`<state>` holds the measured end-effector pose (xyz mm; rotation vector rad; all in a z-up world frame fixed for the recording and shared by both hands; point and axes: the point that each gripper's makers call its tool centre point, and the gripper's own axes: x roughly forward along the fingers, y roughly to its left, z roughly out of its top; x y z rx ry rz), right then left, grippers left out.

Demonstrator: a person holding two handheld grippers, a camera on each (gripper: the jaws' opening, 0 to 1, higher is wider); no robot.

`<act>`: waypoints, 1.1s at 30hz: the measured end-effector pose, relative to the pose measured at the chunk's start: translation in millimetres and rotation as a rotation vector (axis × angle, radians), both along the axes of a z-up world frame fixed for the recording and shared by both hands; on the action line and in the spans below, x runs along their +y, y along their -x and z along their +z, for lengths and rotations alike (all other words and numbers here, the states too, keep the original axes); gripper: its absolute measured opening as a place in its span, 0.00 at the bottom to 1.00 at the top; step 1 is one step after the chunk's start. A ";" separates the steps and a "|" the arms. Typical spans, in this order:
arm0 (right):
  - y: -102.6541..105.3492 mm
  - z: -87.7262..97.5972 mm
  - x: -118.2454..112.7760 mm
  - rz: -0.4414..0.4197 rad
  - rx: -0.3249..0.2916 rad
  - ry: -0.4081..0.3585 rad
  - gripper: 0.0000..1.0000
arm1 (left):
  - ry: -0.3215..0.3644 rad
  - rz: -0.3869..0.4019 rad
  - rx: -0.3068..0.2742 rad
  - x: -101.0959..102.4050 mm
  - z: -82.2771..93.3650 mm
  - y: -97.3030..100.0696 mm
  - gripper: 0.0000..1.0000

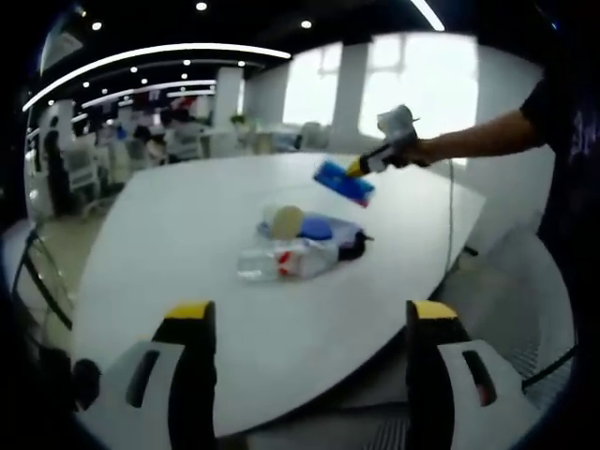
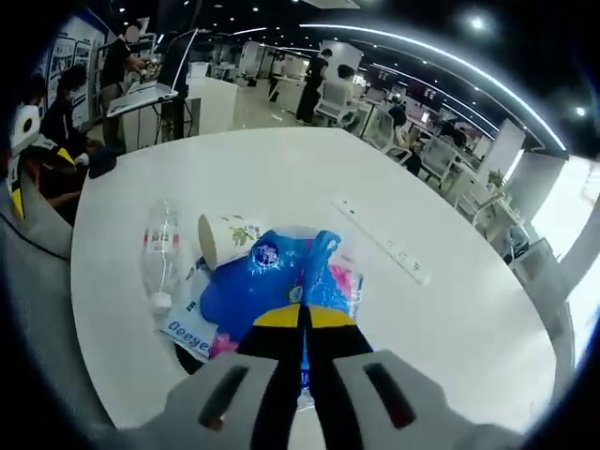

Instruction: Arrange the tabletop items into an orderly group along one side of the table until the central work area is clear of visible clutter.

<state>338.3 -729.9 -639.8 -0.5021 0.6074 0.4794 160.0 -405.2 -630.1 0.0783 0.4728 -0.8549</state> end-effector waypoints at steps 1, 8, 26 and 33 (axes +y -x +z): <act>-1.2 -1.7 -1.8 -0.007 0.000 0.002 0.00 | 0.001 0.001 -0.001 0.1 0.2 -0.1 0.80; -10.0 -16.9 -15.0 -0.052 0.004 0.026 0.00 | -0.002 0.007 -0.005 0.3 1.1 -0.8 0.81; -16.5 -61.6 -42.8 -0.115 0.081 0.094 0.00 | -0.015 0.017 0.004 -1.8 2.5 -0.9 0.81; -16.6 -75.4 -47.5 -0.138 0.113 0.094 0.00 | -0.018 0.016 0.001 -2.4 3.4 -1.3 0.82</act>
